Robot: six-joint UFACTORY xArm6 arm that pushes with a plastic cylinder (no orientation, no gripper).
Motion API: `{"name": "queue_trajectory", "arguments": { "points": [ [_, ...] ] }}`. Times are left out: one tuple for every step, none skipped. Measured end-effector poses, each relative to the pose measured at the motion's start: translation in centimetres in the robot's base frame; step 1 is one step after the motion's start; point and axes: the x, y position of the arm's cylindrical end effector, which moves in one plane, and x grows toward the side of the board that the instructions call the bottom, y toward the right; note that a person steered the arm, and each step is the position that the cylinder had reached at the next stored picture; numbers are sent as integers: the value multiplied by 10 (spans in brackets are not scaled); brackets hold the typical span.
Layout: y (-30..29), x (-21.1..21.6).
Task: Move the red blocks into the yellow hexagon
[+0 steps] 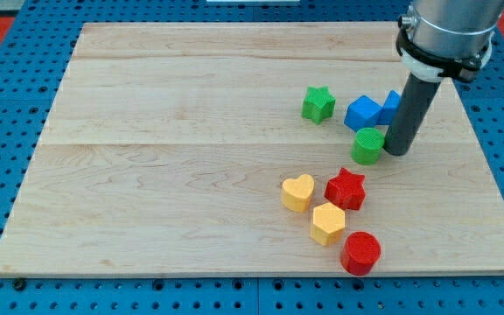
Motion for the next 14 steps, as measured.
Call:
{"name": "queue_trajectory", "arguments": {
  "points": [
    [0,24],
    [-34,19],
    [-63,-11],
    [-72,-44],
    [-75,-44],
    [-76,-43],
    [-105,-39],
    [-135,-39],
    [-142,-39],
    [-124,-29],
    [-75,19],
    [-38,56],
    [-32,69],
    [-32,69]
  ]
}}
